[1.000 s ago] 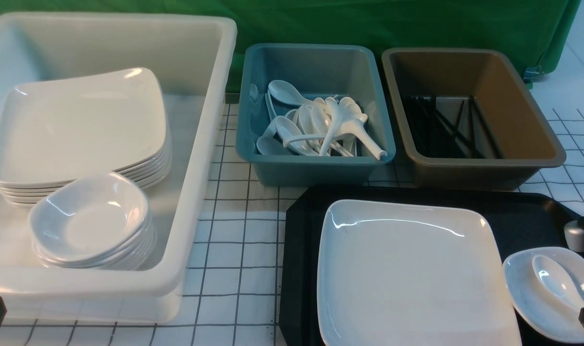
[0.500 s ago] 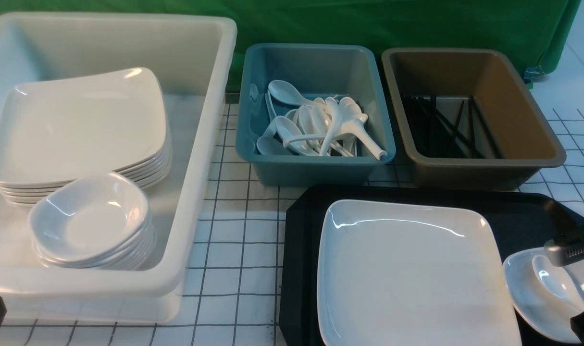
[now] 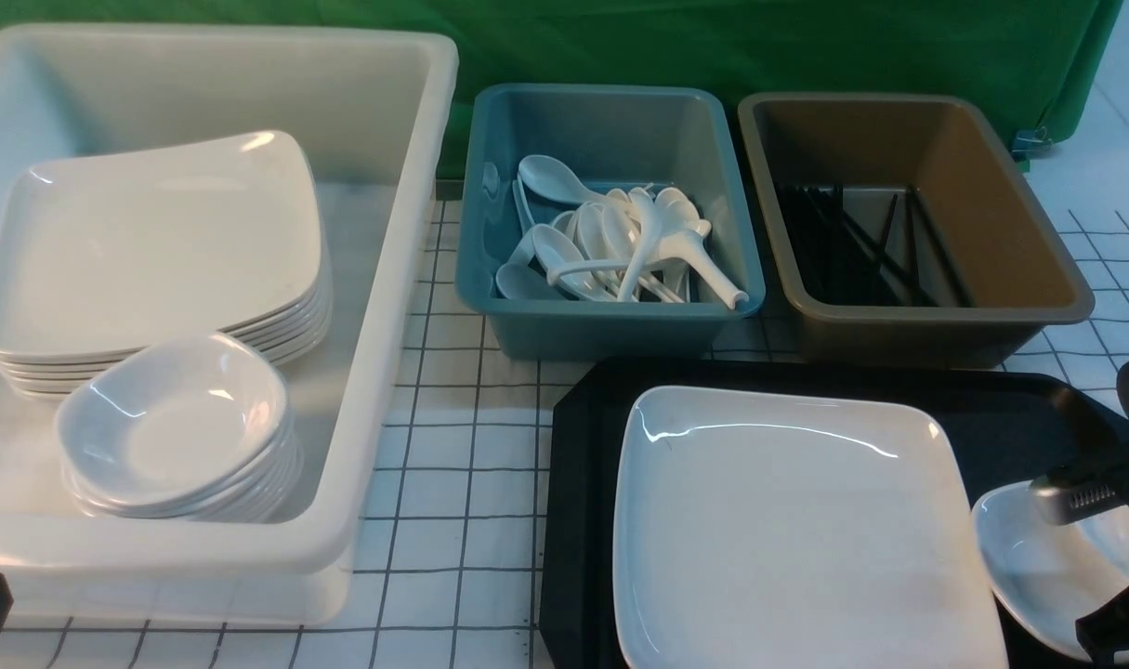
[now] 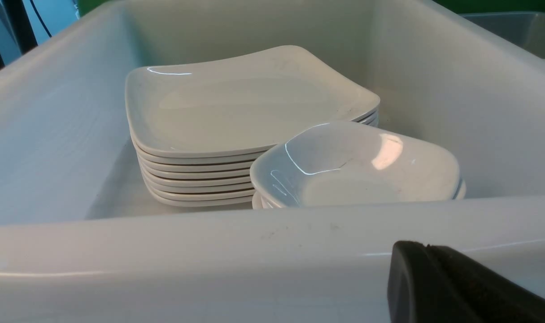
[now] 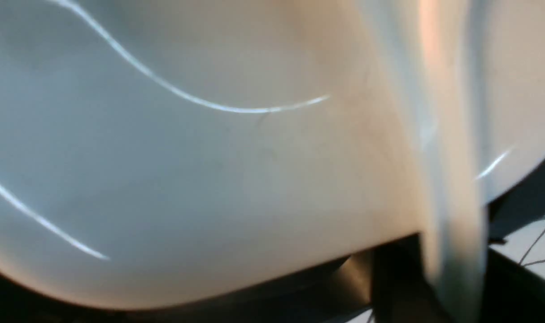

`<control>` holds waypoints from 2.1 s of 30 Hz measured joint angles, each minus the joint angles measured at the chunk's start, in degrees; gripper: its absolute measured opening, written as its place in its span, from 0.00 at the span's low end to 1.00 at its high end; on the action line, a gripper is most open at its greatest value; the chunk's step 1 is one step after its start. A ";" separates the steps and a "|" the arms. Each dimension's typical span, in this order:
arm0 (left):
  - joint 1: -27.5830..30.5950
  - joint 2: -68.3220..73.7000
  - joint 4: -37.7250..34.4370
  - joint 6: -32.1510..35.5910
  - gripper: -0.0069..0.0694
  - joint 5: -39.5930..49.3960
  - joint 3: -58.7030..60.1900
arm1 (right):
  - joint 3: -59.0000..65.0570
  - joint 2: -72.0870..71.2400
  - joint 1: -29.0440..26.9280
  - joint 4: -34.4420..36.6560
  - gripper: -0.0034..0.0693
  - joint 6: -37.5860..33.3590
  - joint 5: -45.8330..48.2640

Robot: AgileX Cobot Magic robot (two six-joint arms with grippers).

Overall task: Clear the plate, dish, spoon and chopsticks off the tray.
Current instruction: Use the right arm to grab a soup spoon from the plate, then use the right arm to put the soup spoon into the small storage box in the middle, then use the right arm to grab a small plate from the dinner plate

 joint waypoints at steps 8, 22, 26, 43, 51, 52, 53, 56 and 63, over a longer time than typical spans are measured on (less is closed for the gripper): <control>0.00 0.00 0.00 0.00 0.12 0.00 0.00 | -3.73 0.00 0.00 0.33 0.28 0.01 5.87; 0.00 0.00 -0.30 0.00 0.12 0.00 0.00 | -29.64 -3.55 4.47 21.57 0.28 -5.21 8.88; 0.00 0.00 0.00 0.00 0.12 0.00 0.00 | -36.89 -3.08 8.64 27.87 0.28 -7.02 -1.58; 0.00 0.00 0.00 0.00 0.12 0.00 0.00 | -44.12 17.37 17.97 33.94 0.62 -9.14 -44.42; 0.00 0.00 -0.30 0.00 0.12 0.00 0.00 | -44.12 16.40 17.97 33.94 0.56 -1.84 -40.04; 0.00 0.00 -0.30 0.00 0.12 0.00 0.00 | -44.12 16.17 17.97 34.00 0.54 -1.73 -40.04; 0.00 0.00 0.00 0.00 0.12 0.00 0.00 | -44.12 13.82 17.97 34.04 0.38 -1.54 -36.86; 0.00 0.00 0.00 0.00 0.12 0.00 0.00 | -44.12 8.60 17.97 34.08 0.14 -3.66 -30.85; 0.00 0.00 -0.30 0.00 0.12 0.00 0.00 | -44.20 -7.27 17.97 33.72 0.09 -18.93 -11.78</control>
